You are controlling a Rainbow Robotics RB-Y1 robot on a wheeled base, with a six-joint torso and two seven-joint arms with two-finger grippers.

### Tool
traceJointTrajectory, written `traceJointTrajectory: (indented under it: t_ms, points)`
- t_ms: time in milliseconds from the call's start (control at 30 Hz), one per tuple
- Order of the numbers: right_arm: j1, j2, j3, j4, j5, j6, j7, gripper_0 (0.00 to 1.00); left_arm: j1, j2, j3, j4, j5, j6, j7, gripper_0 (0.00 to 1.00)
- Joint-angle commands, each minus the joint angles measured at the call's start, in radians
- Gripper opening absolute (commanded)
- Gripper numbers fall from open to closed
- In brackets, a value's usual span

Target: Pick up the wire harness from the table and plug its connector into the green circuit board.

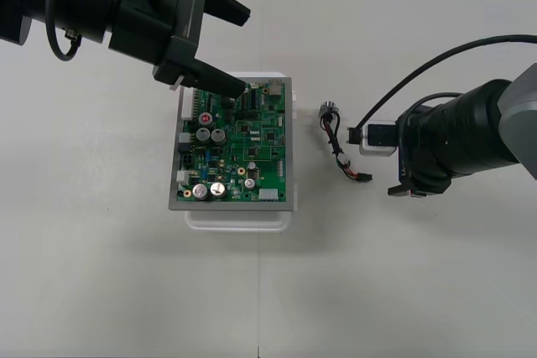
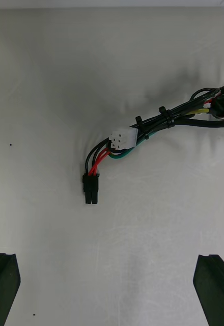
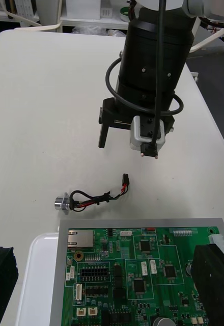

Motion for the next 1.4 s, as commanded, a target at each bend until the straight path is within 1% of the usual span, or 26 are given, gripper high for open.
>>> traceJointTrajectory:
  t_ms: [33, 100, 367, 733, 1100, 1400]
  points:
    - [-0.054, 0.002, 0.028, 0.036, 0.01, 0.0, -0.049, 1.0, -0.056, -0.03, -0.004, -0.023, -0.016, -0.028, 0.032, 1.0]
    - [-0.059, 0.013, 0.035, 0.047, 0.019, 0.0, -0.049, 1.0, -0.056, -0.033, -0.004, -0.023, -0.021, -0.028, 0.032, 1.0]
    - [-0.099, 0.017, 0.135, 0.048, 0.093, 0.0, -0.064, 1.0, -0.056, -0.034, -0.005, -0.023, -0.022, -0.028, 0.032, 1.0]
    - [-0.102, 0.096, 0.141, 0.14, 0.14, 0.0, -0.07, 1.0, -0.056, -0.034, -0.005, -0.023, -0.022, -0.028, 0.032, 1.0]
    - [-0.102, 0.137, 0.198, 0.162, 0.245, 0.0, -0.078, 1.0, -0.056, -0.034, -0.005, -0.023, -0.022, -0.028, 0.032, 1.0]
    - [-0.102, 0.171, 0.204, 0.211, 0.242, 0.0, -0.079, 1.0, -0.056, -0.034, -0.005, -0.023, -0.022, -0.028, 0.032, 1.0]
